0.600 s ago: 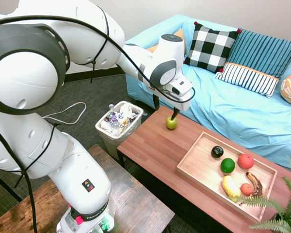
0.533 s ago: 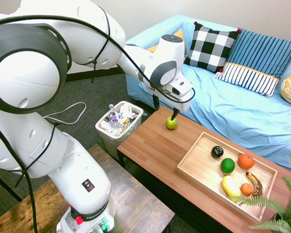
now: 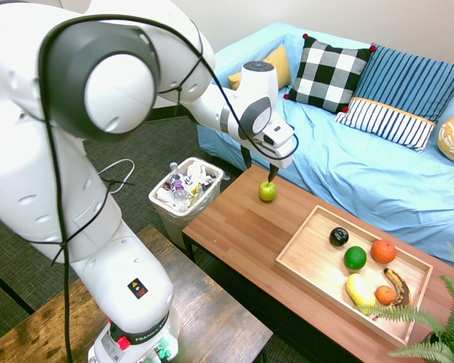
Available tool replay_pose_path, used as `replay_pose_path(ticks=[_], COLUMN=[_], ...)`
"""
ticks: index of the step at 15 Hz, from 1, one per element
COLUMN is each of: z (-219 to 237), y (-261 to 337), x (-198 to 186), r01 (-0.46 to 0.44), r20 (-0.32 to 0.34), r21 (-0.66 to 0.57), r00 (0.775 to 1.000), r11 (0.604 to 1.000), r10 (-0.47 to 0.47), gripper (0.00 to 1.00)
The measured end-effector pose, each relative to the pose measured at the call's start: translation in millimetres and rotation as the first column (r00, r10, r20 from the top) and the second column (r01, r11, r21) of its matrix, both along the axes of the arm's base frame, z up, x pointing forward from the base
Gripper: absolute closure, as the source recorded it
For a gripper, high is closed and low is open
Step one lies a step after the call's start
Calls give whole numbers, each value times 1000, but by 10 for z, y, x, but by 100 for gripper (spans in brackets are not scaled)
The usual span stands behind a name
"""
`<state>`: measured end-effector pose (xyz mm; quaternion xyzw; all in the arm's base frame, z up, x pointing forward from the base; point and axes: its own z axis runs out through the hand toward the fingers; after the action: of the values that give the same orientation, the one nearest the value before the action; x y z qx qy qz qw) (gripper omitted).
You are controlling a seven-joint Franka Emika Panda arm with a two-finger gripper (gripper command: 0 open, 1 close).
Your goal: Put the apple in the tray
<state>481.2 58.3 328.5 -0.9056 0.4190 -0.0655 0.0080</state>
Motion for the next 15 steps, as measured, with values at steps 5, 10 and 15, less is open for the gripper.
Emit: replay_pose_path(ticks=[5, 10, 15], z=[-748, -1374, -1801], y=[364, 540, 581], x=[599, 1116, 1306], r01=[41, 95, 140], r20=[16, 14, -9], r21=[-31, -57, -63], r00=[999, 995, 990], r11=[999, 994, 988], r10=[-40, -95, -141], gripper=[0, 0, 0])
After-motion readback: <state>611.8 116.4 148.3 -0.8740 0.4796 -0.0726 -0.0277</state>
